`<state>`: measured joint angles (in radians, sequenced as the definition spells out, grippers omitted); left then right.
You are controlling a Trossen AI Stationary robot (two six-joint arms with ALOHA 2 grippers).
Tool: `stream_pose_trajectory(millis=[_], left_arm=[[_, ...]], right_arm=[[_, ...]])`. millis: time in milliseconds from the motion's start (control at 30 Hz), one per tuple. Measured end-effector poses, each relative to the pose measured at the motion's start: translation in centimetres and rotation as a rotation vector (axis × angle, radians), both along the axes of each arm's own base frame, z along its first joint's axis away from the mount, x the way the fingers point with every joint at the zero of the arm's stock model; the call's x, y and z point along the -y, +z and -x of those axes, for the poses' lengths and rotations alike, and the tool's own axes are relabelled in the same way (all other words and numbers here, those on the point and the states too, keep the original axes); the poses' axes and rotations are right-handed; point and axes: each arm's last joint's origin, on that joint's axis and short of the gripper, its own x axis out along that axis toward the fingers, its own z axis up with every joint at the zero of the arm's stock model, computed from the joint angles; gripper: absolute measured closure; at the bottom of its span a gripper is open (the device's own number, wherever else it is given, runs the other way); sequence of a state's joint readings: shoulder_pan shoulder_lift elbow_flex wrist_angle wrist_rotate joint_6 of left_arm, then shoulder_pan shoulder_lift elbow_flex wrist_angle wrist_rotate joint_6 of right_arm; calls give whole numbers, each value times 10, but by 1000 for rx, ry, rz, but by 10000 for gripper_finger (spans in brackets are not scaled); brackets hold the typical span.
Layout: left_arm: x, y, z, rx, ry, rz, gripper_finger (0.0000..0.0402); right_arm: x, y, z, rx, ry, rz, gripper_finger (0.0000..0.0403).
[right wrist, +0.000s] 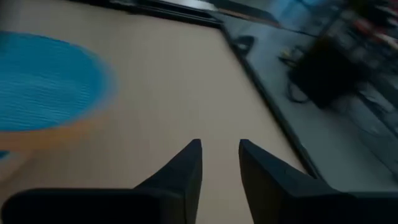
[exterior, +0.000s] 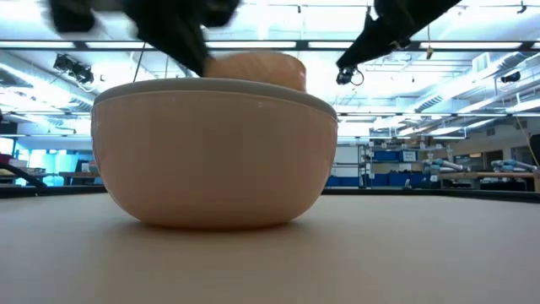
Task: Nest bowls inside each other
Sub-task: Stack the blue pattern bowl on the blue bowl, then stack the red bowl on the blue pattern bowl
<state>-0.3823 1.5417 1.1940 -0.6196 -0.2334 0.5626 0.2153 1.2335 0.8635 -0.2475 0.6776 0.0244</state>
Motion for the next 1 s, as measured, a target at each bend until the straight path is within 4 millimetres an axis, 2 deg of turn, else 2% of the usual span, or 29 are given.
stream_pose_trajectory(millis=[167,300,533,633,800,1000], left_arm=[[51,10,14,-8,-106,133,401],[71,2,13,-14,-125,149,401],[69,-41,-4,-106,-34,-8,401],[66,-51,-11,-116,10,-9,398],[61,-47,-15,-73,139,31,356],[54,-23,-10,2,213,114,277]], right_arm=[[5,11,16,40,-58,-66,285],[6,17,24,73,-71,-102,285],[5,19,28,91,-49,-177,285],[2,16,30,48,-21,-187,285],[-3,5,44,-119,15,-234,281],[-13,-12,66,-392,33,-538,265]])
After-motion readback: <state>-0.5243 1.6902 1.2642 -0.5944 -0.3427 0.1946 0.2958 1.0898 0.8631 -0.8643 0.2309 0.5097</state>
